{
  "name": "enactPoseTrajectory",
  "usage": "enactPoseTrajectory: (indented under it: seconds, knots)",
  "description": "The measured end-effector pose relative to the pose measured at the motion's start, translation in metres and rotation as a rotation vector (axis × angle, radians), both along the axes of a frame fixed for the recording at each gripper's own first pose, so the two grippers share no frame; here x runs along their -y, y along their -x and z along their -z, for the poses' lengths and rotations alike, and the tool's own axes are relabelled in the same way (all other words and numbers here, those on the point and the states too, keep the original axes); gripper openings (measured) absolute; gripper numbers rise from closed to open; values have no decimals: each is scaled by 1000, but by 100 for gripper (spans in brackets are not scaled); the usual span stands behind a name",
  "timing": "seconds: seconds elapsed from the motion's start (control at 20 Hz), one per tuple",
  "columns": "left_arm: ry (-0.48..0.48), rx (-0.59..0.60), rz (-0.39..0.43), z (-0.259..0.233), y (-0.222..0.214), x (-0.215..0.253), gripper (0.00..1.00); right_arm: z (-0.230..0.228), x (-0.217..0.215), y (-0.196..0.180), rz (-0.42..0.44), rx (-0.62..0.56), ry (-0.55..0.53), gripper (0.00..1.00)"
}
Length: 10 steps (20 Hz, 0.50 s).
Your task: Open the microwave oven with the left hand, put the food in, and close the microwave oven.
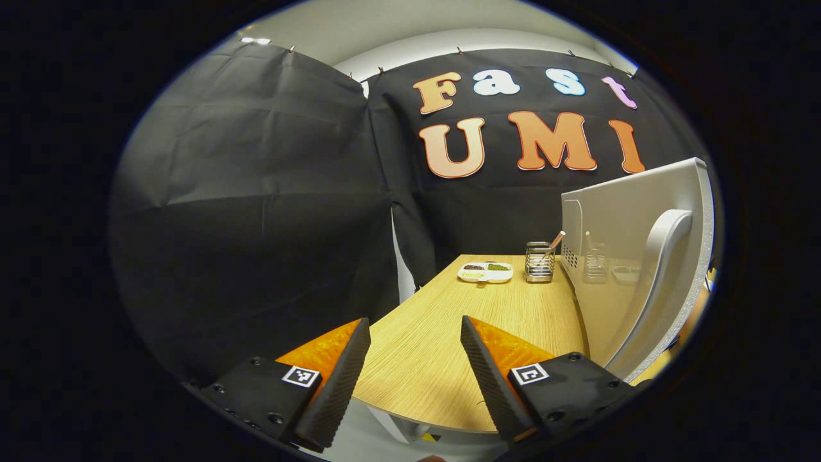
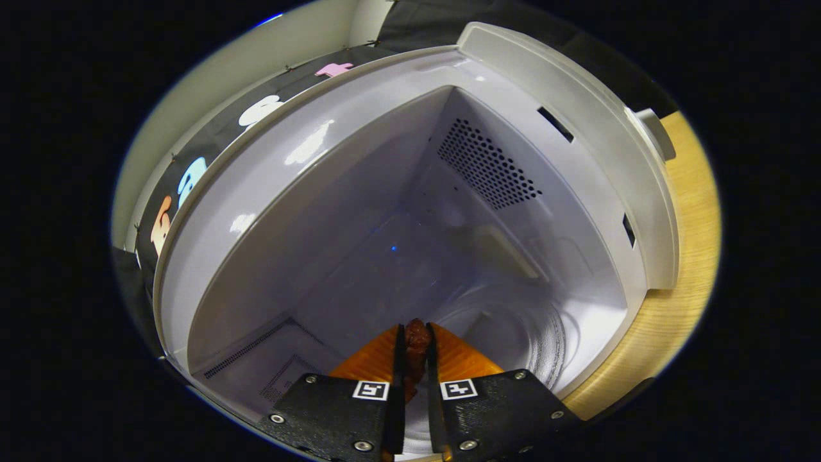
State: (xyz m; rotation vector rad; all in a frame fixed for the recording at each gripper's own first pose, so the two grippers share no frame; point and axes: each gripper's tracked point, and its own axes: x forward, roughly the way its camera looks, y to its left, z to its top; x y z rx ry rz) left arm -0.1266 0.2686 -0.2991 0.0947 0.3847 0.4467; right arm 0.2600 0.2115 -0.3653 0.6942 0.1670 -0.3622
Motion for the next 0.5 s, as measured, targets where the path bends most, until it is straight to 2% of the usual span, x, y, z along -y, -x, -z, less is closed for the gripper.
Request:
enactPoseTrajectory:
  seconds: [0.15, 0.2, 0.3, 0.35, 0.4, 0.45, 0.5]
  knots:
    - [2, 6, 7, -2, 0, 4, 88, 0, 3, 1, -44, -71, 141, 23]
    - [4, 10, 9, -4, 0, 5, 93, -1, 5, 1, -62, -92, 188, 24]
    - [8, 14, 14, -5, 1, 8, 93, 2, 14, 5, -84, -150, 292, 30]
    - [9, 16, 15, -5, 1, 9, 93, 7, 19, 10, -92, -187, 340, 37]
    - [11, 19, 17, -5, 1, 9, 88, 9, 21, 13, -112, -204, 357, 40]
    - [13, 22, 19, -7, 2, 11, 88, 9, 18, 13, -138, -210, 358, 46]
    - [13, 21, 19, -7, 2, 11, 88, 9, 18, 14, -155, -218, 363, 48]
